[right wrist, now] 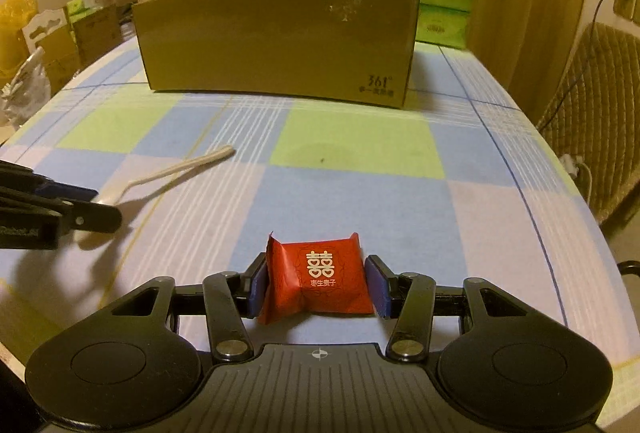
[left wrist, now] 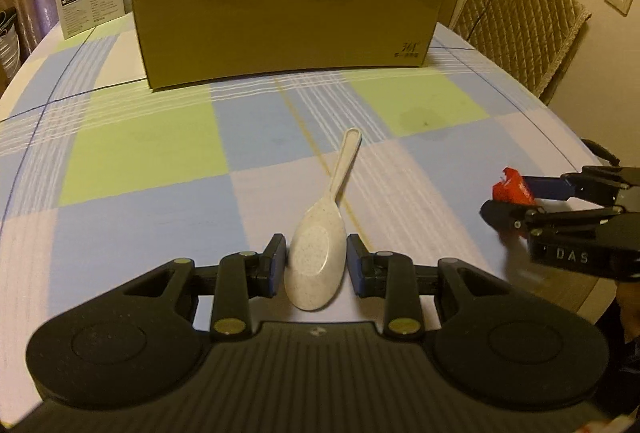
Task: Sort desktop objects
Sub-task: 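Lift and carry the spoon and candy packet over the cardboard box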
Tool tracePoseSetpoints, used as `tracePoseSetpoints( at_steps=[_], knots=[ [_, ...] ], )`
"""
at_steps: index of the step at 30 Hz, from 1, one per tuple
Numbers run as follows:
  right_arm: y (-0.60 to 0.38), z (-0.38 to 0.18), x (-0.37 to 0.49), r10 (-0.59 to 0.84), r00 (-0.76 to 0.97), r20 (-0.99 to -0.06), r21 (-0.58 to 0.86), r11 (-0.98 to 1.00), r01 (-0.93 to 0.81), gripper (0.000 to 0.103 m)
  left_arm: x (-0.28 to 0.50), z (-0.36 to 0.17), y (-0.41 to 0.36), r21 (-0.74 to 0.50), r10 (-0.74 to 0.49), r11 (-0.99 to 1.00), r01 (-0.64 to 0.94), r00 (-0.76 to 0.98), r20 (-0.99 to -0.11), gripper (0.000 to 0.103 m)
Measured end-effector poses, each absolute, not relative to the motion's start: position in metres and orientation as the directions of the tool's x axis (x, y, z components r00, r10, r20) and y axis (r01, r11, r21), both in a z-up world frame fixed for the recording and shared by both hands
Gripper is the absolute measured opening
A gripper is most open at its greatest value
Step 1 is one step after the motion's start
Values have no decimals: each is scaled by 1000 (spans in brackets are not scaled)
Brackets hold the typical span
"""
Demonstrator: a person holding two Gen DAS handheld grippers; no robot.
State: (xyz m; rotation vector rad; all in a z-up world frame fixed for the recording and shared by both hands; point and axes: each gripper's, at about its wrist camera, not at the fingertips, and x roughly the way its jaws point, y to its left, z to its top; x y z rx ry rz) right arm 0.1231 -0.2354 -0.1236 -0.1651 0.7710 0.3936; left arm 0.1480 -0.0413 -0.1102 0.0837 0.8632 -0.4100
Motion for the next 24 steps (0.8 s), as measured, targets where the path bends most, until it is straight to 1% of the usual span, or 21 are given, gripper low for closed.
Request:
tracePoseSetpoints(
  at_steps=[4,6,7,8,9,11,13,19,24],
  knots=[
    [-235,-125,124,291,650,-702,3,914,-406,49,149,-113,-45,-91,-331,914,396,593,-735,28],
    [-232,-127,126,298,646,-703,7,911,-413,54,148,-115,-43,-104,-343,912,397,599,-724,28],
    [-230,-128,128,304,642,-704,11,908,-419,56,149,-117,-41,-108,-348,910,399,598,-722,33],
    [-230,-129,128,308,638,-705,12,906,-424,61,148,-117,-40,-107,-360,903,415,598,-716,40],
    [-230,-130,129,310,636,-707,14,905,-425,66,146,-117,-39,-102,-368,896,433,595,-715,43],
    [-231,-130,130,311,635,-707,20,906,-422,70,146,-117,-37,-103,-390,881,462,586,-711,43],
    [-233,-130,130,310,635,-707,24,909,-416,70,148,-117,-36,-109,-414,866,488,575,-706,43],
    [-236,-130,130,312,637,-705,33,911,-411,71,153,-121,-43,-60,-435,821,568,554,-710,43],
    [-238,-130,132,314,639,-703,39,913,-405,71,151,-124,-45,-23,-424,814,580,568,-705,39]
  ],
)
